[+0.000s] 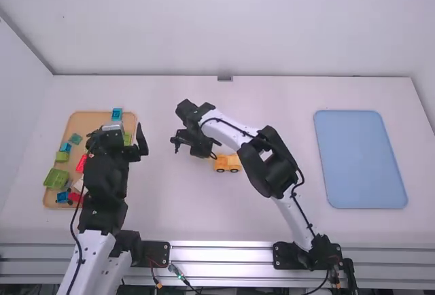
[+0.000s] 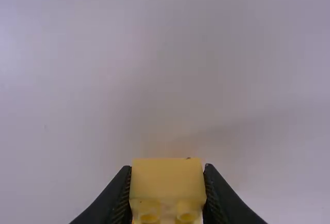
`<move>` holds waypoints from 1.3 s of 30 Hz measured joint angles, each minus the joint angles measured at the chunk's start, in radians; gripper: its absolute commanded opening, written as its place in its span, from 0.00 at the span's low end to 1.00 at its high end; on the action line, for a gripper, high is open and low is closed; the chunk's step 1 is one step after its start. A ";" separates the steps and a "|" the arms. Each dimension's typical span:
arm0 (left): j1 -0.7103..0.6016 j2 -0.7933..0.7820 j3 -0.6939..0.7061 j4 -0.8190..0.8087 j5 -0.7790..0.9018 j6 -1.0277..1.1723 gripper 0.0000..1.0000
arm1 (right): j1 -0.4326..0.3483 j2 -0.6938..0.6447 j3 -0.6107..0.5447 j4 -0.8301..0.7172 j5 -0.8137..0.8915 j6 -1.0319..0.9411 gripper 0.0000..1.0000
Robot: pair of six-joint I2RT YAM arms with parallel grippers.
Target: Assemble lego blocks to make yellow taxi
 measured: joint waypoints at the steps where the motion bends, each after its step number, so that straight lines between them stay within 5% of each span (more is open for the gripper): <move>1: 0.000 -0.005 0.000 0.000 -0.006 -0.001 0.99 | 0.003 0.002 0.000 -0.003 0.003 -0.002 0.00; 18: 0.067 0.090 0.000 0.048 -0.040 -0.038 0.99 | 0.049 0.003 0.000 0.053 -0.024 -0.037 0.02; 24: 0.087 0.108 0.000 0.067 -0.011 -0.041 0.99 | 0.052 0.003 0.000 0.057 -0.023 -0.040 0.16; 28: 0.087 0.108 0.000 0.067 -0.007 -0.041 0.99 | 0.053 0.003 0.000 0.057 -0.024 -0.040 0.34; 34: 0.087 0.108 0.000 0.067 -0.002 -0.042 1.00 | 0.055 0.003 -0.001 0.056 -0.024 -0.043 0.99; 39: 0.087 0.108 0.000 0.072 0.050 -0.042 0.99 | 0.054 0.003 -0.001 0.056 -0.023 -0.055 0.99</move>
